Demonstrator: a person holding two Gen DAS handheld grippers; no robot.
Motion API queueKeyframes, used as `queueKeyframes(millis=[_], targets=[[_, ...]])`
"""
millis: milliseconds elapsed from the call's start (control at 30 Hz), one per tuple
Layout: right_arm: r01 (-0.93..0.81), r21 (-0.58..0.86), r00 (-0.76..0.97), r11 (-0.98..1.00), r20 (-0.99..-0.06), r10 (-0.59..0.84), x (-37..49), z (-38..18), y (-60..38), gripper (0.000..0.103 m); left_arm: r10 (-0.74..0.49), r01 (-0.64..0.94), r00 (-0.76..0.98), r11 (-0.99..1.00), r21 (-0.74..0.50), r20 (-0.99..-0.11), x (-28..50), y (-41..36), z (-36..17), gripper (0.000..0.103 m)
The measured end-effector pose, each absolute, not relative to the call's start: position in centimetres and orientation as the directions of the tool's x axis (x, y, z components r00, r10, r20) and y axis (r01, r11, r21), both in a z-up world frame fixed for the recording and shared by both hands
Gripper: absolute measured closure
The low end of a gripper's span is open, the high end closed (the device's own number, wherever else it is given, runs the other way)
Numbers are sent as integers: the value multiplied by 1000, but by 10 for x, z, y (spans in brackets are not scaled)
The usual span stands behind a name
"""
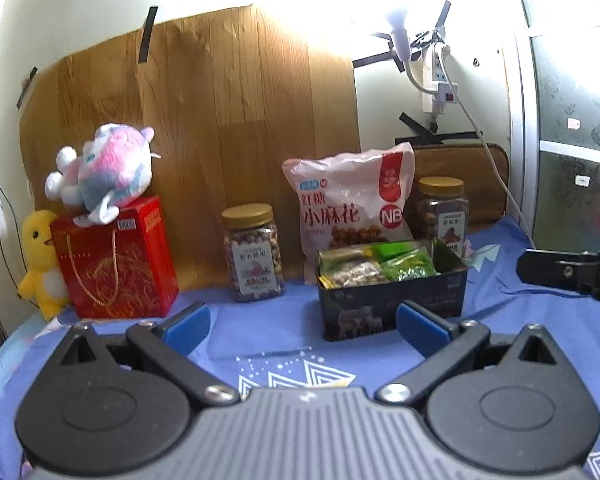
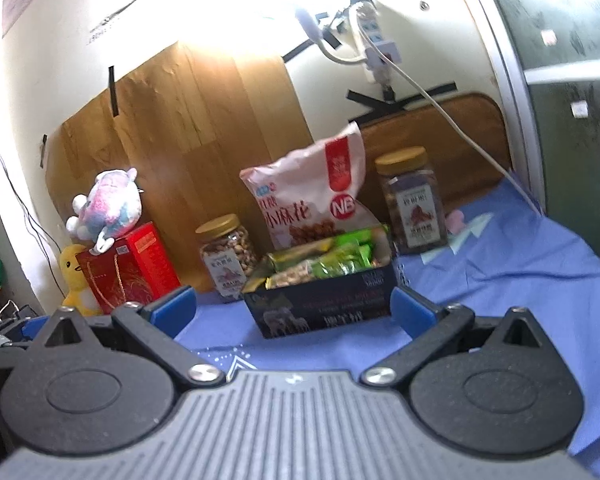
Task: Organize snacks
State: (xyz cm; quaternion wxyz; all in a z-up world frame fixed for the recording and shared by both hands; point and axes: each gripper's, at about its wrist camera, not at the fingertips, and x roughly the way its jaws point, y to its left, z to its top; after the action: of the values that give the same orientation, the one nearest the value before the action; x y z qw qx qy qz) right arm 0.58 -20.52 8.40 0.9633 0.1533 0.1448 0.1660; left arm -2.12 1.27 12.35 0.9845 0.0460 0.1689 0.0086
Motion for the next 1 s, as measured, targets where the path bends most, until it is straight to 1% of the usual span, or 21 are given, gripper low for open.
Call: queueKeyframes(millis=[33,100,233,333,433,567,733,867,1000], targets=[[-279,329,901,902,-234,364,7,87,-203,0,32,-2,939,996,86,-342,-20,13,126,0],[-299,310,885,903,-263,383,11,92,-199,0,17,20,917,996,88,-399,-15,14,128,0],[-363,339,816,868,-334,472,22,96,-197,0,-17,67,884,993,92,-468,-7,13,127,0],[-373,289,777,882,-423,467,29,107,-194,0,-43,111,851,989,98,-524,-4,9,126,0],[-387,248,750,888,-475,460,32,119,-197,0,-76,154,814,984,88,-576,0,8,129,0],[-400,195,754,896,-486,442,35,135,-203,0,-37,140,789,983,121,-613,13,9,138,0],[-420,134,732,898,-534,422,54,165,-205,0,48,141,760,961,236,-649,41,1,155,0],[-461,84,730,884,-531,431,62,179,-210,0,64,152,758,951,270,-650,61,-9,165,0],[-494,55,699,868,-568,434,80,184,-214,0,65,161,742,949,271,-668,86,-22,169,0]])
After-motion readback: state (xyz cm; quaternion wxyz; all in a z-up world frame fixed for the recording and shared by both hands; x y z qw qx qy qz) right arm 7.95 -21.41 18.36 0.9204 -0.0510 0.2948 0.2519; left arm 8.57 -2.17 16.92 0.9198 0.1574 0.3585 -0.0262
